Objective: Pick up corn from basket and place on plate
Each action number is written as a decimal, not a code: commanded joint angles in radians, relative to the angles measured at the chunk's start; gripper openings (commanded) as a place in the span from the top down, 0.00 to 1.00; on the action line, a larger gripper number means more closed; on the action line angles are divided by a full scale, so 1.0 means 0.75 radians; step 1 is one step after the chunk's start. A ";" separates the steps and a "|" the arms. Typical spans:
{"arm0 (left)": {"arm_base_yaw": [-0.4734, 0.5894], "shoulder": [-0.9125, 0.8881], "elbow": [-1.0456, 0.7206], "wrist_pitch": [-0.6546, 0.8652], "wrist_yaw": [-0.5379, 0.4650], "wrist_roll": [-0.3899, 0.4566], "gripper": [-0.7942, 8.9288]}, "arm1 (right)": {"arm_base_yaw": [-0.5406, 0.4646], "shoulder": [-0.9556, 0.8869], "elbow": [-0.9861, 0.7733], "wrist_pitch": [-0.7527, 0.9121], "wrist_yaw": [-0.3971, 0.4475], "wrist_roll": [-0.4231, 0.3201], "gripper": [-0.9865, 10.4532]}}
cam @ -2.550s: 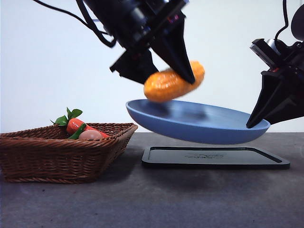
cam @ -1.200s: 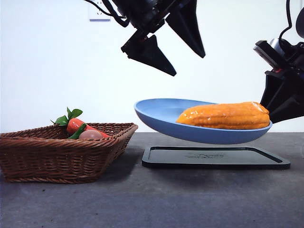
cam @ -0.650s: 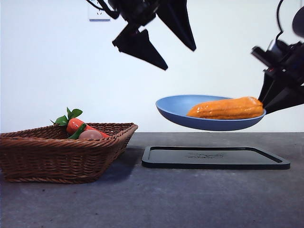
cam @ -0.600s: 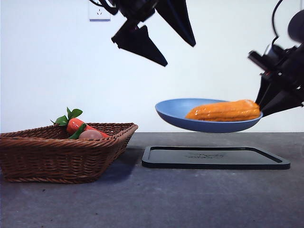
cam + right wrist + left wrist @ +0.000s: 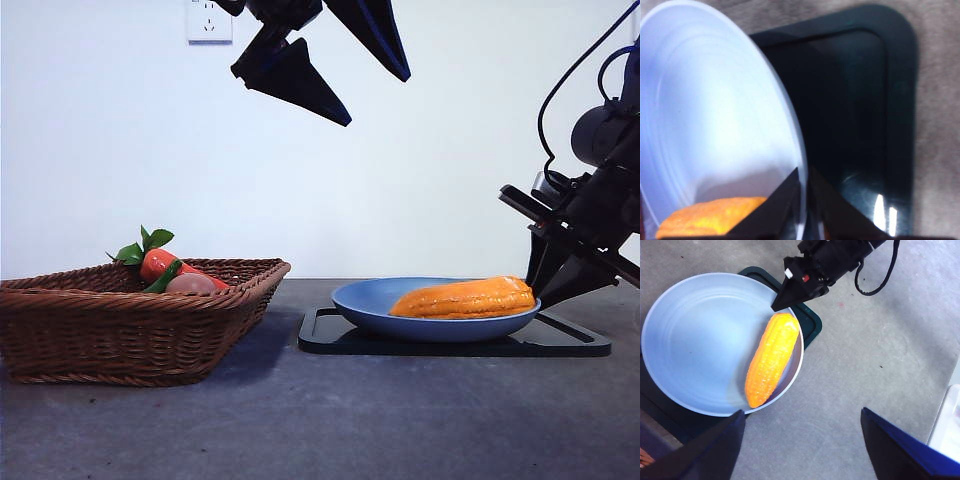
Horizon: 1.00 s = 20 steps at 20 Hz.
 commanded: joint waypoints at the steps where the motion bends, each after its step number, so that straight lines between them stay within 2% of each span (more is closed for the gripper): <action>1: -0.007 -0.002 0.035 0.006 0.000 -0.007 0.53 | 0.004 0.034 0.031 0.013 0.002 0.006 0.91; 4: -0.007 -0.002 0.035 0.006 0.000 -0.015 0.53 | 0.006 0.034 0.031 0.005 0.025 0.005 0.90; 7: -0.007 -0.002 0.035 0.006 0.000 -0.015 0.53 | 0.006 0.034 0.031 -0.016 0.024 0.004 0.77; 12: -0.007 -0.002 0.035 0.004 0.000 -0.015 0.53 | -0.003 -0.005 0.032 -0.018 0.024 0.003 0.73; 14: -0.007 -0.002 0.035 0.005 0.000 -0.015 0.53 | -0.025 -0.074 0.032 -0.037 0.029 -0.012 0.73; 18: -0.007 -0.002 0.035 0.007 0.000 -0.014 0.53 | -0.063 -0.291 0.032 -0.138 0.138 -0.074 0.73; 20: -0.007 -0.002 0.035 0.008 0.000 -0.014 0.53 | -0.062 -0.418 0.032 -0.215 0.134 -0.120 0.73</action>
